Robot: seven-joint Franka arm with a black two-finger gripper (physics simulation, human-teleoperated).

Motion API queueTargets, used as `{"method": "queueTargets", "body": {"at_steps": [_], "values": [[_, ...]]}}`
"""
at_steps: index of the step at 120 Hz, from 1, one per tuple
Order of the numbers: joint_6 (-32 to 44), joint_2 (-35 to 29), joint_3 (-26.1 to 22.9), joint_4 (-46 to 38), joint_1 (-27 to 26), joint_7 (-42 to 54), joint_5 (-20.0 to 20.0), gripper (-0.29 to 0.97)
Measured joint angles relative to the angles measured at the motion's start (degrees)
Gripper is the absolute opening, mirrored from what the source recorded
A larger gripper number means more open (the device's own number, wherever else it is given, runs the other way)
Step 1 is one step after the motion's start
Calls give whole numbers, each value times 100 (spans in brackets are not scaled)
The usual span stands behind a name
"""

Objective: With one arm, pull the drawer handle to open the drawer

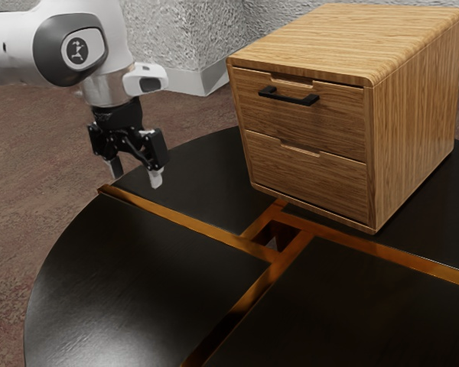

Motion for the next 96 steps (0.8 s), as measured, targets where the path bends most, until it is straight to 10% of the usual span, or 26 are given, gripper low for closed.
{"method": "queueTargets", "body": {"at_steps": [30,51,85,96], "values": [[-158,-197,-11,163,-32,192,1,68],[-140,-802,-810,1014,487,2108,-502,68],[496,-223,-1282,1223,-1128,4676,-455,68],[700,148,-1253,1382,-886,5289,-436,68]]}}
